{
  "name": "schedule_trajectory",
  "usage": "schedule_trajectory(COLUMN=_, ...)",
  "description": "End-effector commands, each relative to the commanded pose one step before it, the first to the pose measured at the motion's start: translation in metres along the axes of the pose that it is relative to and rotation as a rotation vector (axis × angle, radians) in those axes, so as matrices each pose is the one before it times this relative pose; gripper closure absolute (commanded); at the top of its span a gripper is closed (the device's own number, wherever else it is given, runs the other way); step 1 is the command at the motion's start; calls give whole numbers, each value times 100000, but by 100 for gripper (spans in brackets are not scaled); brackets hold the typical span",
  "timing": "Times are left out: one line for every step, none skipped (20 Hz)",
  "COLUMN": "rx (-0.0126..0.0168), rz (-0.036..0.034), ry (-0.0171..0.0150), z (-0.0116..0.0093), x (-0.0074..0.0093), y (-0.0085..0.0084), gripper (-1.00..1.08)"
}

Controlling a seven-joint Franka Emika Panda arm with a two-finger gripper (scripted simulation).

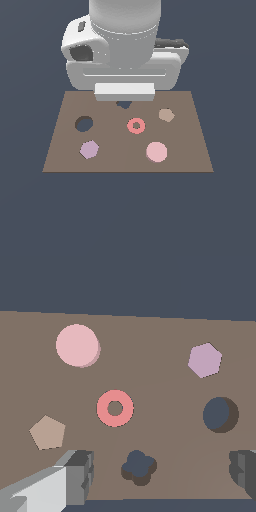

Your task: Insert a designated object into the corresponding slot on a board.

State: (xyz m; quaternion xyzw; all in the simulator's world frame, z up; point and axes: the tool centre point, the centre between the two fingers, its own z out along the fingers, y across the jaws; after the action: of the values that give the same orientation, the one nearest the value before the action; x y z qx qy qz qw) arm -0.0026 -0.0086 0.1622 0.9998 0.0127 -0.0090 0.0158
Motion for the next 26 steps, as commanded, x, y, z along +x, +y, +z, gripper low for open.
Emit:
schedule_trajectory(rx=0, rz=0, ry=0, z=0, x=0, y=1, gripper=-92)
schedule_trajectory(rx=2, rz=69, ry=1, z=8, x=4, y=-2, gripper=-92)
schedule_trajectory(rx=8, rz=154, ry=1, z=27, x=15, y=-37, gripper=-92)
schedule_trajectory(rx=14, rz=267, ry=2, z=45, x=24, y=-56, gripper=-92)
schedule_trajectory(rx=20, rz=390, ry=3, z=63, x=34, y=-68, gripper=-92)
schedule_trajectory(rx=25, rz=492, ry=4, z=82, x=44, y=-94, gripper=-92)
schedule_trajectory(rx=31, rz=609, ry=5, z=100, x=53, y=-111, gripper=-92)
schedule_trajectory(rx=37, rz=720, ry=6, z=118, x=64, y=-132, gripper=-92)
schedule_trajectory(rx=43, rz=830, ry=7, z=137, x=74, y=-154, gripper=-92)
schedule_trajectory(rx=48, rz=946, ry=8, z=156, x=84, y=-174, gripper=-92)
schedule_trajectory(rx=54, rz=1062, ry=9, z=175, x=94, y=-194, gripper=-92)
schedule_trajectory(rx=60, rz=1176, ry=10, z=194, x=105, y=-216, gripper=-92)
schedule_trajectory(rx=66, rz=1292, ry=11, z=213, x=116, y=-239, gripper=-92)
schedule_trajectory(rx=72, rz=1412, ry=12, z=233, x=127, y=-261, gripper=-92)
schedule_trajectory(rx=79, rz=1533, ry=13, z=253, x=139, y=-283, gripper=-92)
schedule_trajectory(rx=85, rz=1656, ry=15, z=273, x=151, y=-305, gripper=-92)
schedule_trajectory(rx=91, rz=1781, ry=16, z=294, x=163, y=-328, gripper=-92)
schedule_trajectory(rx=98, rz=1909, ry=17, z=315, x=176, y=-352, gripper=-92)
schedule_trajectory(rx=105, rz=2041, ry=19, z=336, x=189, y=-375, gripper=-92)
schedule_trajectory(rx=112, rz=2174, ry=21, z=358, x=202, y=-400, gripper=-92)
schedule_trajectory(rx=119, rz=2302, ry=23, z=379, x=216, y=-422, gripper=-92)
schedule_trajectory(rx=126, rz=2409, ry=24, z=397, x=228, y=-443, gripper=-92)
schedule_trajectory(rx=131, rz=2501, ry=26, z=412, x=238, y=-459, gripper=-92)
schedule_trajectory(rx=136, rz=2577, ry=27, z=424, x=247, y=-473, gripper=-92)
schedule_trajectory(rx=140, rz=2642, ry=28, z=434, x=256, y=-484, gripper=-92)
schedule_trajectory(rx=144, rz=2695, ry=29, z=442, x=264, y=-493, gripper=-92)
